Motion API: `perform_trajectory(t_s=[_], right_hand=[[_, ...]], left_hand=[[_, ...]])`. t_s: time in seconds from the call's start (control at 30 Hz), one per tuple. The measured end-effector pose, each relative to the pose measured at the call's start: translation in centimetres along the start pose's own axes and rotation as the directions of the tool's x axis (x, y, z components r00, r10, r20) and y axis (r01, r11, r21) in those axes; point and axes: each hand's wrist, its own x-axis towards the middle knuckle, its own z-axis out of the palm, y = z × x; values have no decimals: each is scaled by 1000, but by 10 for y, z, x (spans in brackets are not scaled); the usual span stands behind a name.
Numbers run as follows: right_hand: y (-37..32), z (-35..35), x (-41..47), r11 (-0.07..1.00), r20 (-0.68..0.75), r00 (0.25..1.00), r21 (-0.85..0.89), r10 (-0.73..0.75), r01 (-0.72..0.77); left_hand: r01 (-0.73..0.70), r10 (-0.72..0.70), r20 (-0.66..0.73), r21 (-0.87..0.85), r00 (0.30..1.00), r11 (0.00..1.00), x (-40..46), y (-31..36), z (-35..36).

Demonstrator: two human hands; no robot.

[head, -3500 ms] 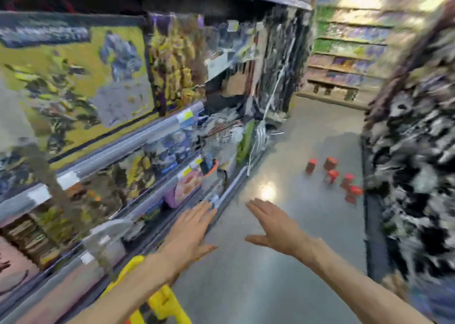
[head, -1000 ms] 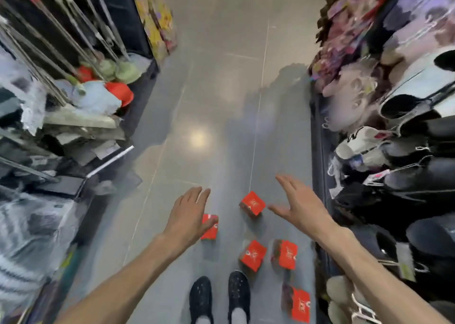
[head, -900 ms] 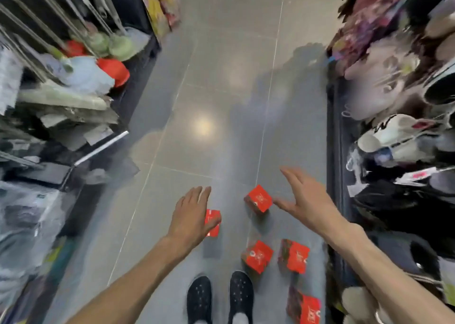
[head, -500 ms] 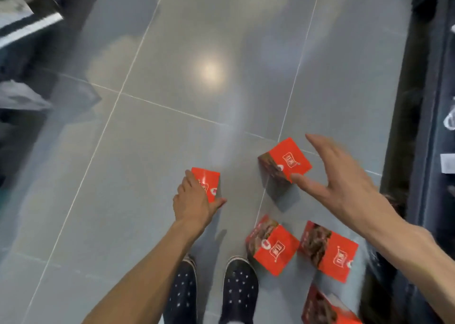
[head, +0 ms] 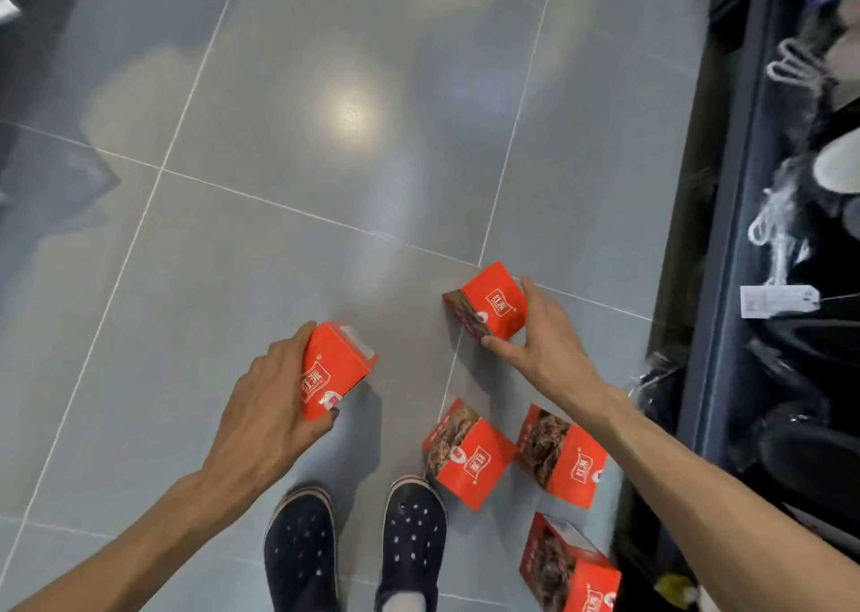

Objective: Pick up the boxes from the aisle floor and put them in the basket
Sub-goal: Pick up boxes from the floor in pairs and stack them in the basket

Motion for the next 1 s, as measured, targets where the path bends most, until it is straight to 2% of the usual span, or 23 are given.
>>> perform_trajectory(t_s=[0.17, 0.3, 0.47, 0.67, 0.8, 0.9, 1.0], right_hand=[[20, 45, 58, 993, 16, 995, -72, 97, -96], [31, 69, 76, 993, -61, 992, -18, 114, -115], [13, 50, 59, 994, -71, 991, 32, 110, -108], [-65, -55, 17, 995, -35, 999, 101, -20, 23], [-141, -151, -25, 978, -94, 984, 133, -151, 163], [-204, -227, -66, 942, -149, 949, 149, -278, 300], [-265, -303, -115, 914, -177, 921, 157, -348, 375]], left_hand=[[-11, 11, 6, 6, 1000, 1000, 7, -32, 2], [-5, 5, -18, -5, 1000, 1000, 10, -59, 13], [19, -19, -19, 4, 1000, 1000, 6, -65, -12], [-21, 22, -27, 33, 999, 999, -12, -25, -115], [-65, 71, -107, 60, 992, 996, -40, 19, -209], [-106, 120, -178, 89, 977, 990, -72, 54, -286], [-142, 161, -262, 89, 952, 986, -118, 96, -367]])
